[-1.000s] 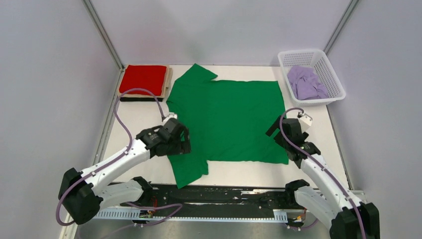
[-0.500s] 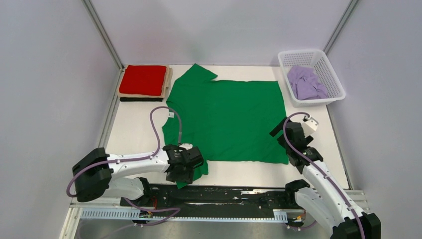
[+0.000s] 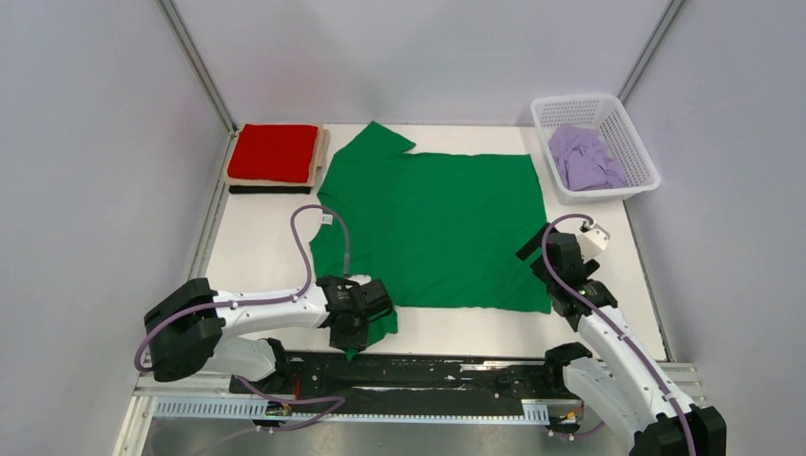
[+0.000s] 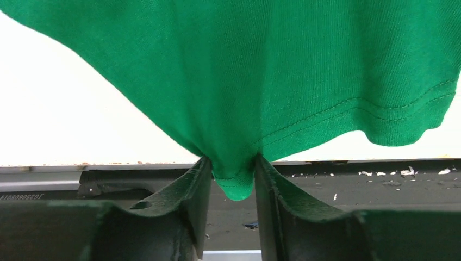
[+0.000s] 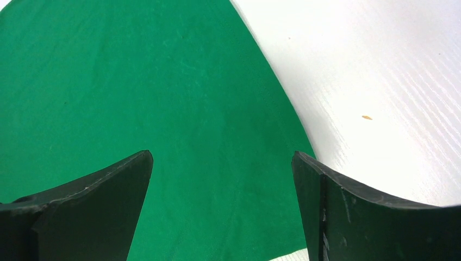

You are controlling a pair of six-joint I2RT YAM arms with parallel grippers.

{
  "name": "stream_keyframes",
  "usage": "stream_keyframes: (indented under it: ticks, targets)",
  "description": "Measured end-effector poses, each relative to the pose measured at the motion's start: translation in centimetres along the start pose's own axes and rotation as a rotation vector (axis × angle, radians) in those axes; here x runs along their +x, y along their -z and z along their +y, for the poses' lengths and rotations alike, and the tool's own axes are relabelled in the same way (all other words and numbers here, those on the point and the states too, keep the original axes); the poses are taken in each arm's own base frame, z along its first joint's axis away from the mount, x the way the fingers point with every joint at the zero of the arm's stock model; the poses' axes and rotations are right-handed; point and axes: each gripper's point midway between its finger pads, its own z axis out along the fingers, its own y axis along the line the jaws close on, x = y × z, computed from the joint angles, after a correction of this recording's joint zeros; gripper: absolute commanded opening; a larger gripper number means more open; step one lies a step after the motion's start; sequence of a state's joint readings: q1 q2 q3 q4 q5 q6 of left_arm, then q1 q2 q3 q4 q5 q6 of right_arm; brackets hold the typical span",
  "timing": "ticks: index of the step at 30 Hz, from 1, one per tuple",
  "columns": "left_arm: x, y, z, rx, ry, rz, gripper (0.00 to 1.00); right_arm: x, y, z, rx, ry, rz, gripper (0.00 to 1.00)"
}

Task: Fold and stack the t-shirts
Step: Grab the side of the flattened tshirt closest away from the robot with both arms

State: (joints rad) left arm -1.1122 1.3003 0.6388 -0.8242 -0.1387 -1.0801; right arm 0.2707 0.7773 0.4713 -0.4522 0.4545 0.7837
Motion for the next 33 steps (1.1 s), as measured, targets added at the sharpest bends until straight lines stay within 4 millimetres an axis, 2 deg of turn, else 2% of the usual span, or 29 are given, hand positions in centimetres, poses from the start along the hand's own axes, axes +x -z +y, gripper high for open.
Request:
stream_keyframes:
  ticks: [4, 7, 13, 18, 26, 33]
  targets:
    - [-0.1, 0.0, -0.7, -0.001, 0.007, 0.017, 0.22, 0.0, 0.0, -0.1, 0.005, -0.019, 0.004, 1.00]
    - [-0.1, 0.0, -1.1, 0.002, 0.007, 0.022, 0.01, 0.5, 0.2, -0.3, 0.011, -0.041, 0.026, 1.00]
    - [-0.1, 0.2, -0.6, -0.013, 0.006, 0.013, 0.00, 2.4, 1.3, -0.7, 0.004, -0.070, 0.131, 1.00]
    - [0.6, 0.5, 1.1, -0.032, -0.016, 0.013, 0.00, 4.2, 2.4, -2.6, 0.111, -0.136, 0.220, 1.00]
    - [0.6, 1.1, 1.5, -0.013, -0.057, 0.003, 0.00, 7.3, 2.6, -6.0, 0.282, -0.284, 0.268, 0.82]
    - [0.7, 1.3, 1.1, 0.017, -0.062, 0.008, 0.00, 7.8, 2.5, -7.2, 0.341, -0.341, 0.246, 0.63]
